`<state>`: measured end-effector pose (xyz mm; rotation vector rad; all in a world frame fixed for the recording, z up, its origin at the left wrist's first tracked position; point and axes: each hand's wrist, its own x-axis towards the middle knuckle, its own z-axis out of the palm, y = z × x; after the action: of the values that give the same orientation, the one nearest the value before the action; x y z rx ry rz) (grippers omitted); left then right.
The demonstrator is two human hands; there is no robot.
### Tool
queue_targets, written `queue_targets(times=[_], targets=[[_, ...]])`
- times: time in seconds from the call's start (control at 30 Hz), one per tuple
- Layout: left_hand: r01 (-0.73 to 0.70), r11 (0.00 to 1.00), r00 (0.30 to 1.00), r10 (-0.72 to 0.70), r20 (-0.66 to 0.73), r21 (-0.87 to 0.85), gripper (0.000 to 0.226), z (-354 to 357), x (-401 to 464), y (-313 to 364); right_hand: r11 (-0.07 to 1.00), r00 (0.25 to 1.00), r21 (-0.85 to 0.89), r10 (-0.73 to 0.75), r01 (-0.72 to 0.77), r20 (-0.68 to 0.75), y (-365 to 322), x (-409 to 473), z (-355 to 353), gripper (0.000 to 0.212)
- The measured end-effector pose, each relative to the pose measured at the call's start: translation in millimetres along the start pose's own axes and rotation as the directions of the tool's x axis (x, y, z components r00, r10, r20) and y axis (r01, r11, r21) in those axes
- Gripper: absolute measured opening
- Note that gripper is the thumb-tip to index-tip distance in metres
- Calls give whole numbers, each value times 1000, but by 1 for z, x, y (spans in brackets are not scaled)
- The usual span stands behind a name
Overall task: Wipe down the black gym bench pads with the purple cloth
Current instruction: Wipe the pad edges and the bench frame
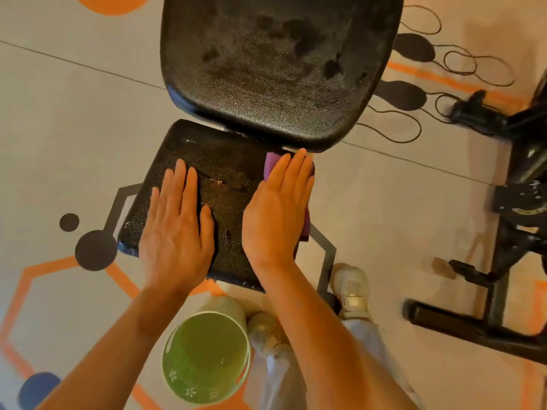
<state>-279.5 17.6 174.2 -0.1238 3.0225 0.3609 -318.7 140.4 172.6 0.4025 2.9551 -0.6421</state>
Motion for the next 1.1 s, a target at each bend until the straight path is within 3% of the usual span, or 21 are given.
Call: queue_targets(times=[0.13,0.2,0.3,0.4,0.5,0.57,0.67,0.77,0.87,0.93,1.0,1.1], targets=[[-1,1000,1000,1,-1,-17,58,0,0,0,998,997,-7,-65,65,46,4,-63,-9,73],[1,1000,1000,-1,-8,-21,58,0,0,-1,994,991,0,-113,113,71,8,-27,-5,70],[4,999,1000,-5,-30,-40,57,1,0,-2,999,998,2,-34,34,56,4,26,-3,62],[8,999,999,-9,-37,-49,57,1,0,-1,999,996,18,31,-32,78,-3,-27,-7,67],[12,999,999,-14,-30,-51,56,-1,0,0,997,992,-6,-74,75,104,4,-75,-14,67],[0,999,1000,-2,-23,-49,56,-2,1,0,990,989,-53,-130,134,70,11,-42,-4,70],[-16,998,999,13,-36,-69,55,-3,1,0,998,989,-27,-52,56,140,6,19,-7,66],[-17,996,999,14,-39,-86,55,-5,0,0,1000,988,-16,-22,24,154,2,27,-8,62],[12,995,1000,-14,-24,-101,55,-6,1,1,992,983,122,-53,32,176,4,26,-15,59],[38,994,999,-40,-18,-101,55,-7,2,2,978,965,179,-146,108,220,15,30,-21,56],[49,993,999,-50,-10,-104,55,-8,3,2,968,945,98,-247,230,217,29,32,-25,54],[51,993,999,-52,-6,-110,56,-8,2,3,961,950,-23,-269,276,157,31,34,-21,56]])
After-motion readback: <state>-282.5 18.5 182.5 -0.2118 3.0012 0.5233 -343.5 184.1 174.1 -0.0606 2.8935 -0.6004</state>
